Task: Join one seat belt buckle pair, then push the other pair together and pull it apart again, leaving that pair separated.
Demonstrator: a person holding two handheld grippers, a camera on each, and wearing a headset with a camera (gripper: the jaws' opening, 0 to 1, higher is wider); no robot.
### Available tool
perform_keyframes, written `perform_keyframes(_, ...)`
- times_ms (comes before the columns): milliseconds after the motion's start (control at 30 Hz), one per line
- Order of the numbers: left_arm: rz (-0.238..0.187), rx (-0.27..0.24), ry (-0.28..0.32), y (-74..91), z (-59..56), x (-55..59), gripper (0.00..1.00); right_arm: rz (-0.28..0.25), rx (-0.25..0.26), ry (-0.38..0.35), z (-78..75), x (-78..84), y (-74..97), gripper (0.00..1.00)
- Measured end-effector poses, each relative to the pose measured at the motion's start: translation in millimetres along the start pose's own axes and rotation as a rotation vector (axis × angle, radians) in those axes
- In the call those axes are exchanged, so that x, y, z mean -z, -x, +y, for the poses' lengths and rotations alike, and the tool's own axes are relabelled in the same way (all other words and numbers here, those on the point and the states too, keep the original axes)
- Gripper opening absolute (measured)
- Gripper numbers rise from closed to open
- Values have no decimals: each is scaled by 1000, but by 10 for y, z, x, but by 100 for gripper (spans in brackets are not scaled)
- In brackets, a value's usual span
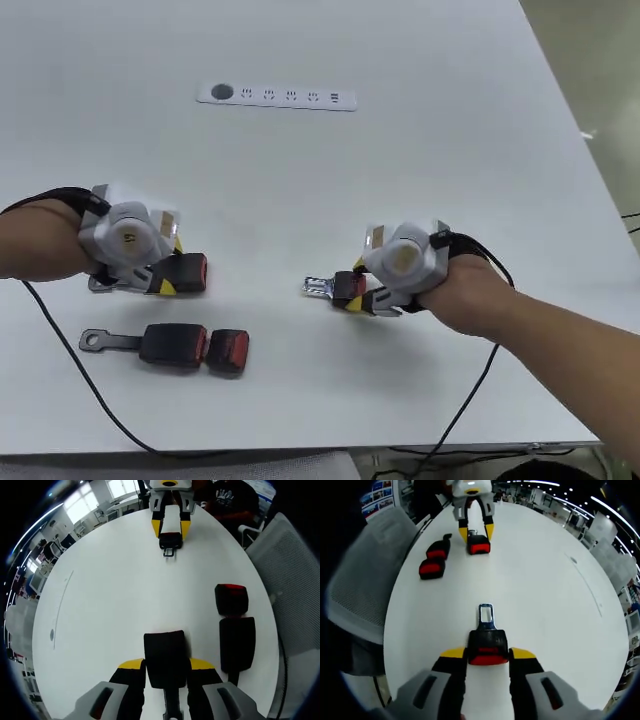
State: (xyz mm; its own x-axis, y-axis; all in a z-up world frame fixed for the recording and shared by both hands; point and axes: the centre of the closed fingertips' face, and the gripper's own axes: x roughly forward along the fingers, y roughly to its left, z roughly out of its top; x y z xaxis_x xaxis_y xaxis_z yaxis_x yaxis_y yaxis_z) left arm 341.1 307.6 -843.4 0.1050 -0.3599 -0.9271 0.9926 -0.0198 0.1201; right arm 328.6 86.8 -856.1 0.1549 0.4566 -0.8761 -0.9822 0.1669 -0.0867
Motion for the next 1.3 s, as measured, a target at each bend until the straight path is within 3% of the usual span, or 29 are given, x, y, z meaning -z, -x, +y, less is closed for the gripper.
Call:
perform_keyframes(100, 3, 5, -4, -25, -7, 5, 33, 4, -5, 32, 14, 47, -51, 33)
perform_keyframes(433, 4, 5, -6, -80, -6, 46, 33, -21, -15, 19, -8, 27, -59, 33)
perform_keyframes(733, 2, 5, -11, -82, -1, 51, 33, -3, 1, 12, 0, -25, -65, 33)
perform_keyframes(1300, 13, 6, -5, -99, -1, 65, 33, -46, -19, 34, 138, -708, -424, 33)
